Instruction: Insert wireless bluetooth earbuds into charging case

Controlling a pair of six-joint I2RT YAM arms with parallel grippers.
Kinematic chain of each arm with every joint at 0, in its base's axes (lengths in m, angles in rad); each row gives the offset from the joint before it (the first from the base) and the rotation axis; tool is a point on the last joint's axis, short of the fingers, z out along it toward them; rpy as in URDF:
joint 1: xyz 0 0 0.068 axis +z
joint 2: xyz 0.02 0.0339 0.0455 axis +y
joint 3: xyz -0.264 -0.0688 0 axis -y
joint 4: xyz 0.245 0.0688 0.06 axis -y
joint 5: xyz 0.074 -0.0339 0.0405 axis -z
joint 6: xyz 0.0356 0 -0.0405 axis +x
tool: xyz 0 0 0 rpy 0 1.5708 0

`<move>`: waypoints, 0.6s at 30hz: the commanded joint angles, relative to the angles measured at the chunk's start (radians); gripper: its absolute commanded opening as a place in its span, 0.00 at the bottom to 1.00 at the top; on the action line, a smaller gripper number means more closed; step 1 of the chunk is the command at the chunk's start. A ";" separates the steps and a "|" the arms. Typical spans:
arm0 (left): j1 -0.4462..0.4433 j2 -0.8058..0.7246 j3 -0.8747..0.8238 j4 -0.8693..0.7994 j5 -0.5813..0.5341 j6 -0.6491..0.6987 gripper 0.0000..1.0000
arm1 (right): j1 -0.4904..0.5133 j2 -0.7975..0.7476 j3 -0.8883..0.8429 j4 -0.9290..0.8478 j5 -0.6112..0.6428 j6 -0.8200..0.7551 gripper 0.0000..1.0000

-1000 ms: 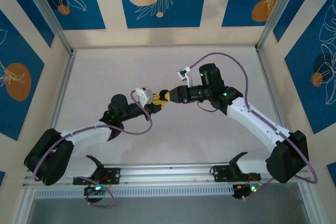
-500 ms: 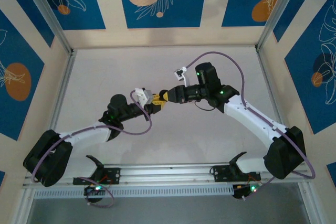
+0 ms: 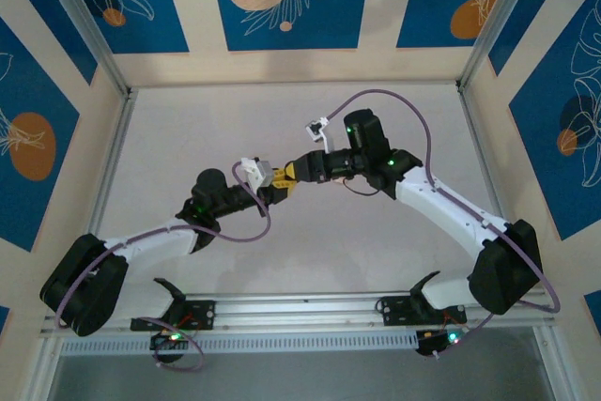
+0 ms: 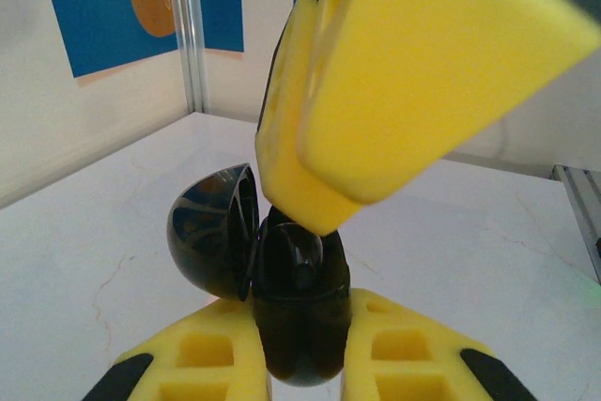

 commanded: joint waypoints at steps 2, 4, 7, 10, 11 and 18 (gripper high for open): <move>-0.010 -0.025 0.028 0.003 0.052 0.019 0.15 | -0.037 -0.083 0.014 -0.036 0.004 -0.045 0.35; -0.010 -0.025 0.034 0.003 0.074 0.017 0.15 | -0.073 -0.108 0.009 -0.060 0.004 -0.072 0.42; -0.010 -0.017 0.051 0.005 0.124 0.007 0.15 | -0.125 -0.115 0.021 -0.094 -0.028 -0.118 0.48; -0.010 -0.008 0.063 0.014 0.165 -0.009 0.15 | -0.157 -0.093 0.047 -0.138 -0.048 -0.162 0.52; -0.010 -0.008 0.066 0.016 0.173 -0.013 0.15 | -0.164 -0.080 0.057 -0.149 -0.063 -0.172 0.52; -0.011 -0.002 0.086 0.016 0.211 -0.033 0.15 | -0.164 -0.014 0.081 -0.103 -0.202 -0.151 0.53</move>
